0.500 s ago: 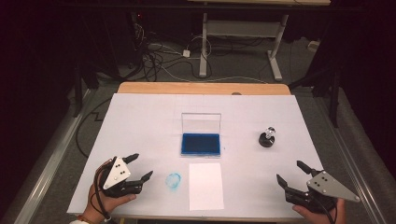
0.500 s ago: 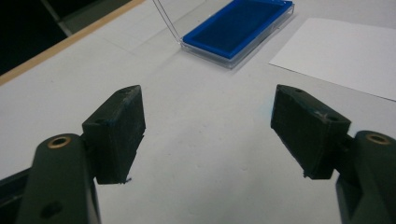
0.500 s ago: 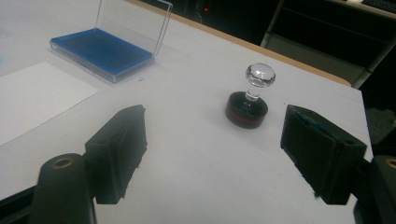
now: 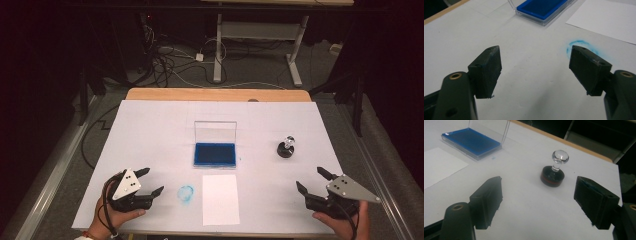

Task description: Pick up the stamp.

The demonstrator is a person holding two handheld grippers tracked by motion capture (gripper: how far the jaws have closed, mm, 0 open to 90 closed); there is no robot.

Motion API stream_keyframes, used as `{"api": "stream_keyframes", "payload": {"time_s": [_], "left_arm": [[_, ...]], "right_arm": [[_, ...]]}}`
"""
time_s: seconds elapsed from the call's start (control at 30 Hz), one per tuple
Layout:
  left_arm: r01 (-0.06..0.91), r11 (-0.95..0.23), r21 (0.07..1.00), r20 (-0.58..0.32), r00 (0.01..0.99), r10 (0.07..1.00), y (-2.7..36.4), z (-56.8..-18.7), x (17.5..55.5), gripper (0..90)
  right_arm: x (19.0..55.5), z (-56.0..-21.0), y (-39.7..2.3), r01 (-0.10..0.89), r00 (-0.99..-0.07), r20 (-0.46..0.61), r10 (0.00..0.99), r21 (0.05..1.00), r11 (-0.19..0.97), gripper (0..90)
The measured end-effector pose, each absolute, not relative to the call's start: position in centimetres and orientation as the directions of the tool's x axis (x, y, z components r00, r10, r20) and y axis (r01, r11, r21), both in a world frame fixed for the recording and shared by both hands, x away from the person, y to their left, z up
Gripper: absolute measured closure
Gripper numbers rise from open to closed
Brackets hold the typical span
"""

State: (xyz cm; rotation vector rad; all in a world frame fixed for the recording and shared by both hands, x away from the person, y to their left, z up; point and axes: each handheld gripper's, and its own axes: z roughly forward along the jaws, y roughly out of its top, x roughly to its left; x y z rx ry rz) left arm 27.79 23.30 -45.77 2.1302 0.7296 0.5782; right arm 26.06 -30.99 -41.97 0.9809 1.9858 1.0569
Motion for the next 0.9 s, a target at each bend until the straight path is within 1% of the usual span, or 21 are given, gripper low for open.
{"api": "stream_keyframes", "payload": {"time_s": [0.17, 0.33, 0.5, 0.67, 0.8, 0.87, 0.9], "left_arm": [[0.308, -0.53, 0.79, 0.156, 0.735, 0.659, 23.1, -46.0, 27.7, 25.0], [0.314, -0.529, 0.789, 0.15, 0.736, 0.66, 23.1, -46.1, 28.0, 25.0], [0.317, -0.534, 0.784, 0.149, 0.739, 0.657, 23.0, -46.2, 28.0, 25.0], [0.315, -0.539, 0.781, 0.155, 0.738, 0.656, 23.0, -46.2, 28.0, 25.1], [0.315, -0.542, 0.779, 0.157, 0.739, 0.655, 23.1, -46.2, 27.9, 25.0], [0.315, -0.543, 0.778, 0.157, 0.739, 0.655, 23.1, -46.3, 27.9, 25.1], [0.317, -0.543, 0.778, 0.156, 0.739, 0.655, 23.1, -46.3, 27.9, 25.0]], "right_arm": [[28.0, -40.6, -32.0, 0.401, -0.515, -0.127, 0.848, 0.839, 0.368, 23.9], [30.5, -38.6, -31.9, 0.44, -0.543, -0.119, 0.831, 0.803, 0.402, 24.8], [33.7, -37.4, -31.0, 0.481, -0.56, -0.127, 0.819, 0.754, 0.446, 25.2], [37.0, -37.2, -30.1, 0.528, -0.574, -0.118, 0.81, 0.703, 0.476, 26.1], [39.2, -37.8, -29.3, 0.577, -0.583, -0.096, 0.807, 0.65, 0.494, 26.9], [39.7, -37.9, -29.1, 0.583, -0.582, -0.102, 0.806, 0.639, 0.502, 27.6], [40.7, -38.1, -28.8, 0.604, -0.585, -0.092, 0.806, 0.614, 0.508, 27.8]]}}
